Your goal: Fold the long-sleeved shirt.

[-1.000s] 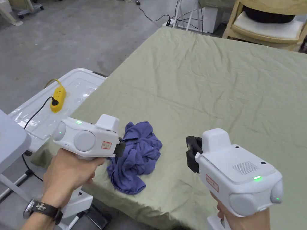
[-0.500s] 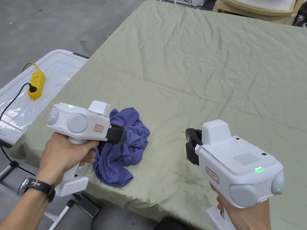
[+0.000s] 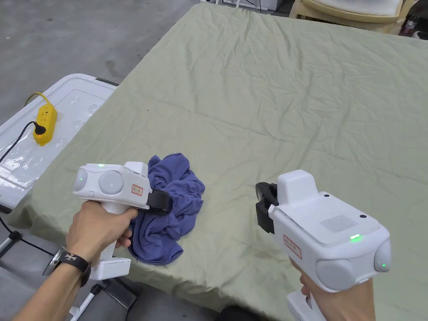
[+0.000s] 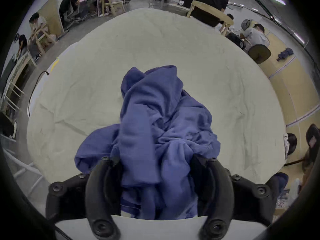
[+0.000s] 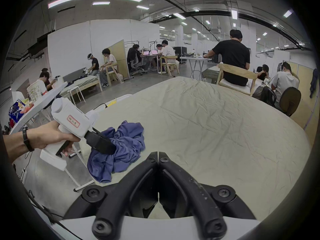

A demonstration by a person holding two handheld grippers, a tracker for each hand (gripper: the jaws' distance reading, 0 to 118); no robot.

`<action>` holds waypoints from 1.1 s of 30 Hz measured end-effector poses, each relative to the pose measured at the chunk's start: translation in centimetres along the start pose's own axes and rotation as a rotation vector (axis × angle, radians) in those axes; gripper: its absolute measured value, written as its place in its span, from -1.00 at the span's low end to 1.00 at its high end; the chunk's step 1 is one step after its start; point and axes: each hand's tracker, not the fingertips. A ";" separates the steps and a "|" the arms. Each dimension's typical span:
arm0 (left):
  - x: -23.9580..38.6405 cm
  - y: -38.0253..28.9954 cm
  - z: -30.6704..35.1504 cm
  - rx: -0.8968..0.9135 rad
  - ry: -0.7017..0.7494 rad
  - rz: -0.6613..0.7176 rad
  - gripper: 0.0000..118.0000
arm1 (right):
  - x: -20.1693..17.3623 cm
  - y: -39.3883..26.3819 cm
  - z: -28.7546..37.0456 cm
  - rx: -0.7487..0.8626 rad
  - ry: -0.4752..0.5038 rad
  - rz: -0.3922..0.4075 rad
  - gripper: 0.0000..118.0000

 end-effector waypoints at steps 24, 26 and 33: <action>11.3 3.1 24.6 0.684 -0.022 -0.178 -0.65 | 3.7 2.0 13.2 0.235 -0.134 -0.034 -0.97; 13.6 4.1 27.7 0.756 -0.013 -0.229 -0.65 | 4.3 2.1 14.9 0.272 -0.158 -0.050 -0.97; 20.0 6.8 36.2 0.948 -0.096 -0.302 -0.65 | 6.4 1.8 19.8 0.349 -0.226 -0.079 -0.97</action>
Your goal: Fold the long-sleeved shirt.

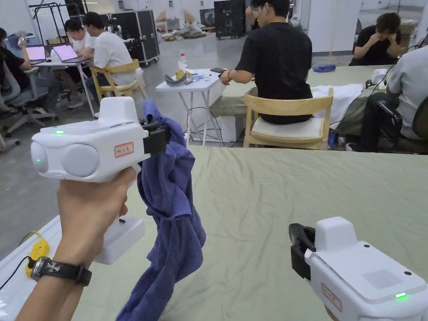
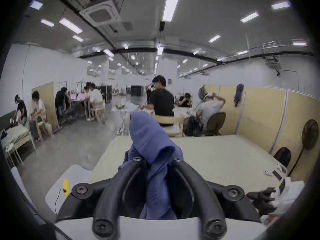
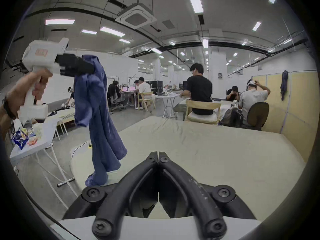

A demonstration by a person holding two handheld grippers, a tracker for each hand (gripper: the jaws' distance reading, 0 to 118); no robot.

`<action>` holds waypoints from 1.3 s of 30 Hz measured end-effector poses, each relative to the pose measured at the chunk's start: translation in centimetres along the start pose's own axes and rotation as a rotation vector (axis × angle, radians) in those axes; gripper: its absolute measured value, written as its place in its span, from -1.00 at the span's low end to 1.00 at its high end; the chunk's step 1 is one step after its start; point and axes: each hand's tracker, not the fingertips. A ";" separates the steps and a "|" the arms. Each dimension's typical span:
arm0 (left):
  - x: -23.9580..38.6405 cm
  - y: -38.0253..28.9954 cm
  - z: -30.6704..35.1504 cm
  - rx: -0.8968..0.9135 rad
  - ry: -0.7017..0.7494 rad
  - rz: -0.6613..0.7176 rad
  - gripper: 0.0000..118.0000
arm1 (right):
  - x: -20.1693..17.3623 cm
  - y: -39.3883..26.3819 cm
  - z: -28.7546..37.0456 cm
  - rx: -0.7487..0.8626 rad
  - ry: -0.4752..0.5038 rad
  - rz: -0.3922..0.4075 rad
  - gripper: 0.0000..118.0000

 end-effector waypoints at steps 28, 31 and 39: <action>32.4 -7.3 -17.1 -0.263 -0.528 -0.077 -0.65 | 19.2 -5.7 13.0 0.012 -0.436 -0.162 -0.97; 37.2 -9.3 -19.3 -0.313 -0.593 -0.086 -0.65 | 21.4 -6.9 14.3 0.007 -0.486 -0.199 -0.97; 48.1 -18.5 -24.4 -0.520 -0.728 -0.066 -0.65 | 26.0 -10.2 16.2 -0.053 -0.577 -0.248 -0.97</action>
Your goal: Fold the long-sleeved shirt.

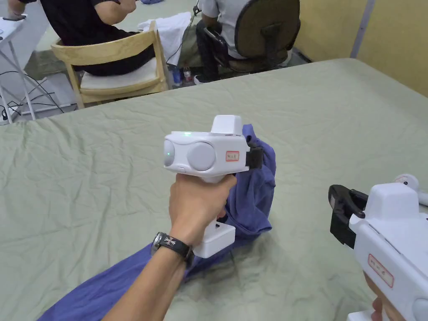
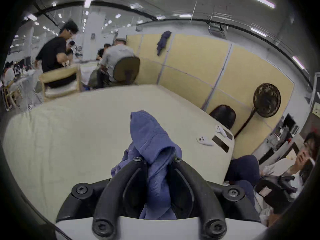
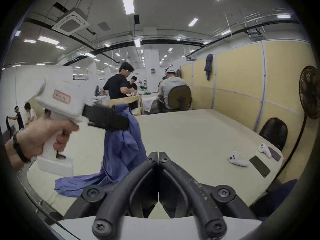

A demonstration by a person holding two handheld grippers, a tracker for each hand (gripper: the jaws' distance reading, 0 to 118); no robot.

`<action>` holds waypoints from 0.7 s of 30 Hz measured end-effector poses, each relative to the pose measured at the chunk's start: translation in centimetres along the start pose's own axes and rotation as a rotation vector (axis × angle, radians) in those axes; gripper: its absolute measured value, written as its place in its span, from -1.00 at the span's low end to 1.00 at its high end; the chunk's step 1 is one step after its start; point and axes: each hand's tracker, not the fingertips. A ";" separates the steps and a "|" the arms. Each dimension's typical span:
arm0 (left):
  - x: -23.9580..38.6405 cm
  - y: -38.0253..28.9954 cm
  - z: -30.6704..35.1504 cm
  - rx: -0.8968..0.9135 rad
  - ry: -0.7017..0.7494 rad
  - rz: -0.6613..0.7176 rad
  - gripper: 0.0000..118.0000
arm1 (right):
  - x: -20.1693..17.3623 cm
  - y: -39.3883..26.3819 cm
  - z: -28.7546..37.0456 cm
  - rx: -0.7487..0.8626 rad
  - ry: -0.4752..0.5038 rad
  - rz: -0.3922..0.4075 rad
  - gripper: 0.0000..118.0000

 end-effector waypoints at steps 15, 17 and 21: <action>-0.6 -12.1 -10.5 -0.311 -0.054 0.107 0.21 | 1.8 -3.3 -2.4 -0.114 -0.025 -0.026 -0.97; -0.5 -11.7 -9.2 -0.271 -0.018 0.074 0.35 | 1.3 -3.2 -2.4 -0.116 -0.023 -0.024 -0.97; -1.3 -10.2 -4.6 -0.160 -0.022 0.019 0.37 | 0.0 -2.9 -2.5 -0.116 -0.009 -0.017 -0.97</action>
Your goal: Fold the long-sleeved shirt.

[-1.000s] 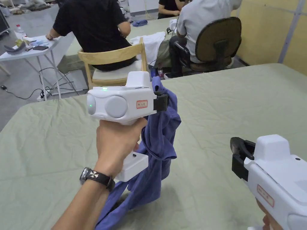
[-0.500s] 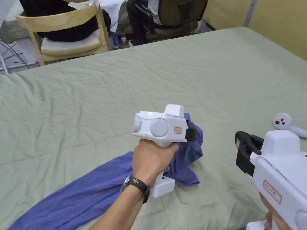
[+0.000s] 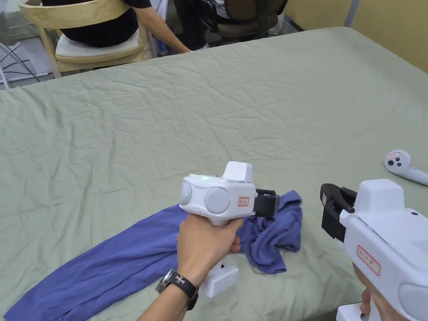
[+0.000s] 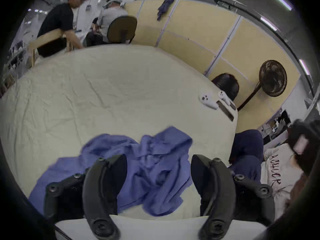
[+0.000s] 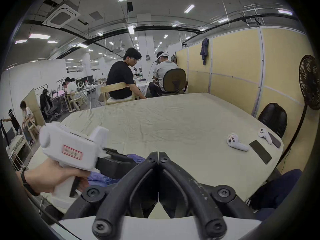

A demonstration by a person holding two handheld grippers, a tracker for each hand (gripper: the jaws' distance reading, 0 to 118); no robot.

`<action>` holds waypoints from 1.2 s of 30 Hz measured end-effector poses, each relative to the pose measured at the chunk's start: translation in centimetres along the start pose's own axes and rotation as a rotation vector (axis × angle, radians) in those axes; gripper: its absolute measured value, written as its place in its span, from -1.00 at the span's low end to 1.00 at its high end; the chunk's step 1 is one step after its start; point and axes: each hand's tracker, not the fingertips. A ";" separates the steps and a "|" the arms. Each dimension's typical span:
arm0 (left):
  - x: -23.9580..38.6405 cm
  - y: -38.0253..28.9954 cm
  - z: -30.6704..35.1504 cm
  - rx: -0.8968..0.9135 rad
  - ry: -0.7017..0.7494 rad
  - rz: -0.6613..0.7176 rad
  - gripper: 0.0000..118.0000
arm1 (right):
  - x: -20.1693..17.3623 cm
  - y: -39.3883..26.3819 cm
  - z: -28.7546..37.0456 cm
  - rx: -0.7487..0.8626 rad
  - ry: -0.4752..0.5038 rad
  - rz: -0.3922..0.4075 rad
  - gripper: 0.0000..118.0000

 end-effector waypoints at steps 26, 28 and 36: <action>-14.1 -20.7 33.6 0.226 0.478 0.291 -0.98 | -15.5 0.9 1.0 0.021 0.208 0.128 -0.97; -14.8 -21.7 34.2 0.206 0.482 0.311 -0.99 | -16.0 0.8 1.1 0.019 0.212 0.134 -0.97; -19.3 -22.2 33.9 0.089 0.470 0.395 -0.99 | -16.5 0.1 0.9 -0.008 0.223 0.139 -0.97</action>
